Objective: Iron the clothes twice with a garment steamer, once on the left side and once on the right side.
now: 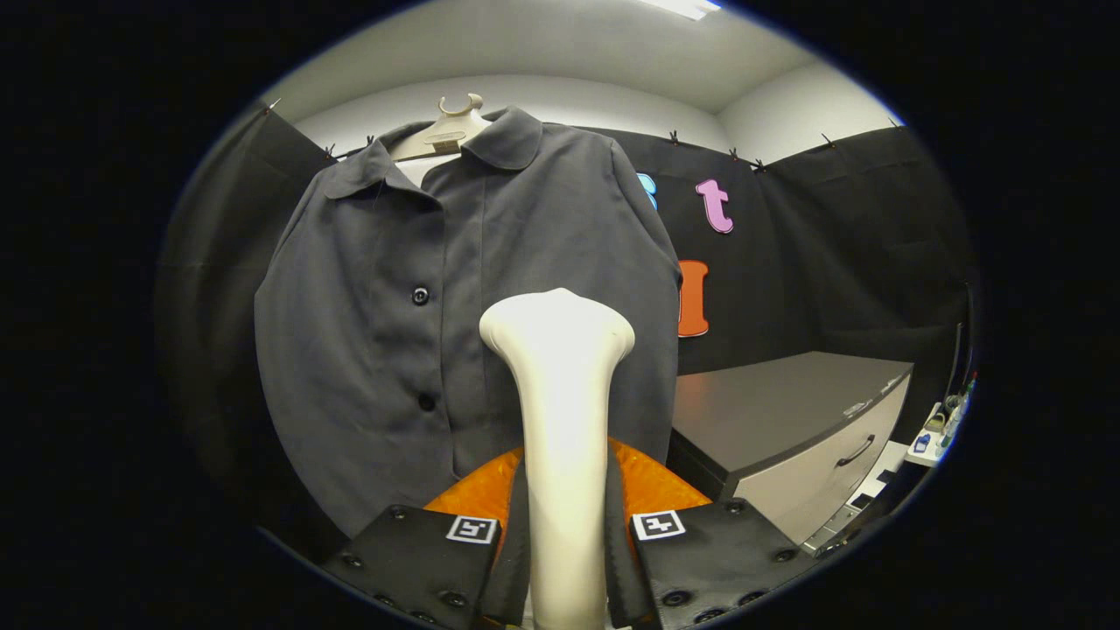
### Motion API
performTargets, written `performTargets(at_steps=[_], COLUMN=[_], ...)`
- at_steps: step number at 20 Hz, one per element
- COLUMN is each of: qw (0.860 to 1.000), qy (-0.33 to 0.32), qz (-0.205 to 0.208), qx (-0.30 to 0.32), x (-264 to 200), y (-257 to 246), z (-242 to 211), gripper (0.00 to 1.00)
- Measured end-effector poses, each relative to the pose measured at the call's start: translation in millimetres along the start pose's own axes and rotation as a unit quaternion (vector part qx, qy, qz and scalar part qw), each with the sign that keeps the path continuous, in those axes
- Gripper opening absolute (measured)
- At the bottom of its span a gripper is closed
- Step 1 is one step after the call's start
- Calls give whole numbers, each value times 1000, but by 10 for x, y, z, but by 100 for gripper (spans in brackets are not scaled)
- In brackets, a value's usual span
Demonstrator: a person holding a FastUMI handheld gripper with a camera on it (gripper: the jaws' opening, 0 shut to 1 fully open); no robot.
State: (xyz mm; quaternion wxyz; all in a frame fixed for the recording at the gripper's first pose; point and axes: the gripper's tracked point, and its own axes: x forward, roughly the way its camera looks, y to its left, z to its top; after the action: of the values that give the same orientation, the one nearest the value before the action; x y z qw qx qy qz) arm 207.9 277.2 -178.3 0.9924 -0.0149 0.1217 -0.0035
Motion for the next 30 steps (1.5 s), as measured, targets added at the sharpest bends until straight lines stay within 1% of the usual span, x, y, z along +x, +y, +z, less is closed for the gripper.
performTargets(at_steps=[12, 26, 30], qw=[998, 992, 990], qy=[56, 122, 139], qz=[-22, -24, -24], qx=[-3, -13, -14], x=[-169, -470, -522], y=[-180, -232, -217], z=[-746, -1631, -1784], gripper=[43, 43, 43])
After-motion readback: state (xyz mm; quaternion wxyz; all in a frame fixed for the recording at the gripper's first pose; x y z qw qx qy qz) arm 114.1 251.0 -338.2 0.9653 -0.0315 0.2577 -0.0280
